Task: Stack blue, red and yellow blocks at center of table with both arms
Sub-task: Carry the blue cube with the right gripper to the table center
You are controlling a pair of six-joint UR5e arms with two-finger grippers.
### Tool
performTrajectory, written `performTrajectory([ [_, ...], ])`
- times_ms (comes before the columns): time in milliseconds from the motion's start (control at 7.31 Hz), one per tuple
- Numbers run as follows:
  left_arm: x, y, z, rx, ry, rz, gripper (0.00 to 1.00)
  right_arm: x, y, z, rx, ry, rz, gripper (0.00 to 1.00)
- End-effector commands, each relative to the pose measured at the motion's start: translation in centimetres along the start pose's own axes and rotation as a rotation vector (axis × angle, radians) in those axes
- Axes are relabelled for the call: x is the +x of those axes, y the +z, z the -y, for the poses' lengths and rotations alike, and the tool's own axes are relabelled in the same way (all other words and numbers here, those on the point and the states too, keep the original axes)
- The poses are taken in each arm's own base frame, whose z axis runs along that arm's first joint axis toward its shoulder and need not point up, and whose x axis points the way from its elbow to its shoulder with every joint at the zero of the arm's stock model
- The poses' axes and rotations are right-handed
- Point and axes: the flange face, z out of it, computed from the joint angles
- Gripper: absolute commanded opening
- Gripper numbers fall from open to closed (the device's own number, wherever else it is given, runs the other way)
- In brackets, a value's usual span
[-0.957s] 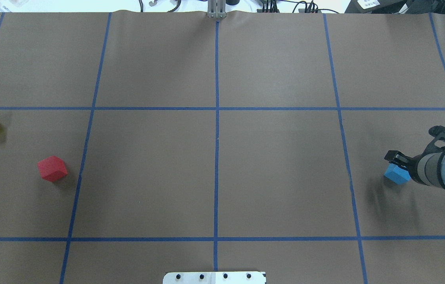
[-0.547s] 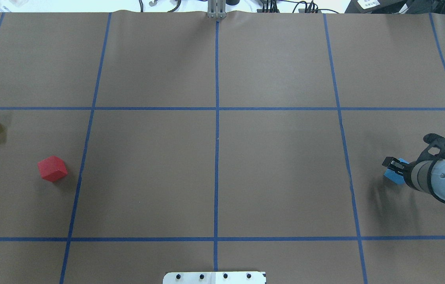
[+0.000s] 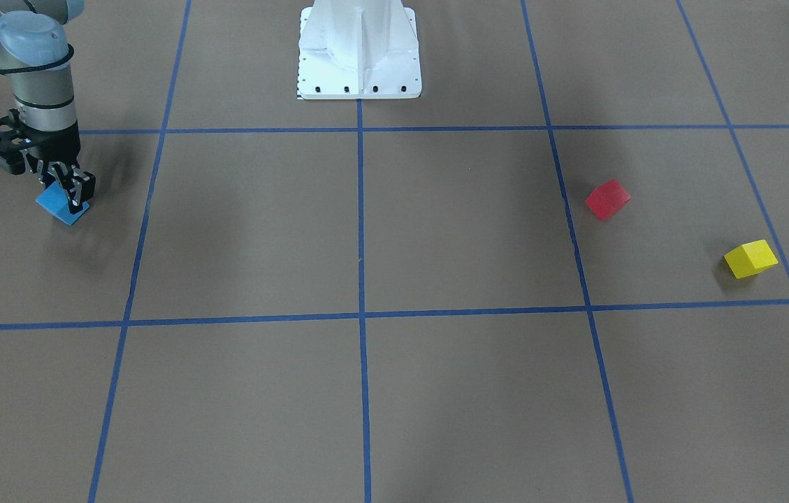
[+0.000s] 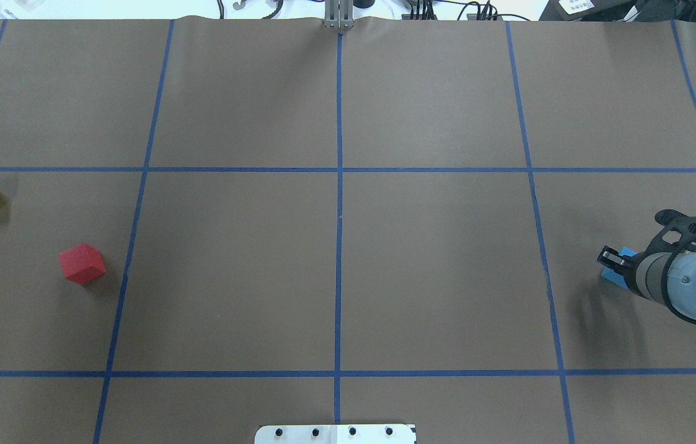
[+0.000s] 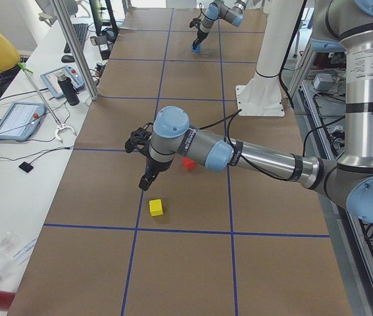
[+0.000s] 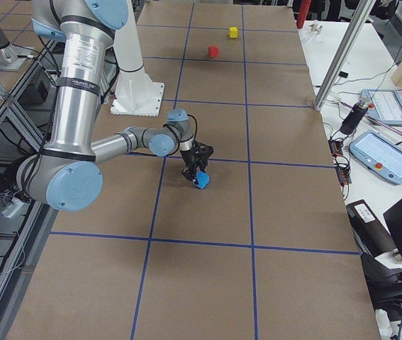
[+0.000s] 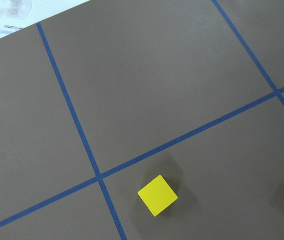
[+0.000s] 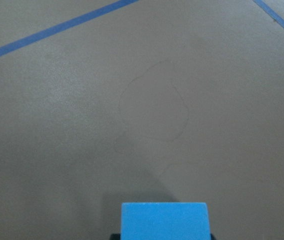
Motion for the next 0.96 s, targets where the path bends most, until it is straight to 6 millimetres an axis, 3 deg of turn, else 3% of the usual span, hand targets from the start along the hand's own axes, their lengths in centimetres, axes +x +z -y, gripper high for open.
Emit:
performTrajectory([
  [0, -0.2, 0.2, -0.2, -0.005, -0.005, -0.001, 1.0, -3.2, -3.0, 0.2, -0.005, -0.194, 0.084, 0.0],
  [274, -0.4, 0.4, -0.4, -0.01, -0.011, -0.001, 1.0, -10.7, -5.2, -0.6, 0.02, -0.433, 0.21, 0.0],
  [547, -0.6, 0.6, -0.7, -0.015, -0.016, -0.002, 1.0, -21.1, -5.7, -2.6, 0.025, -0.451, 0.303, 0.0],
  [821, -0.7, 0.8, -0.9, -0.019, -0.021, -0.002, 1.0, -30.9, -8.8, -4.1, 0.022, -0.457, 0.267, 0.0],
])
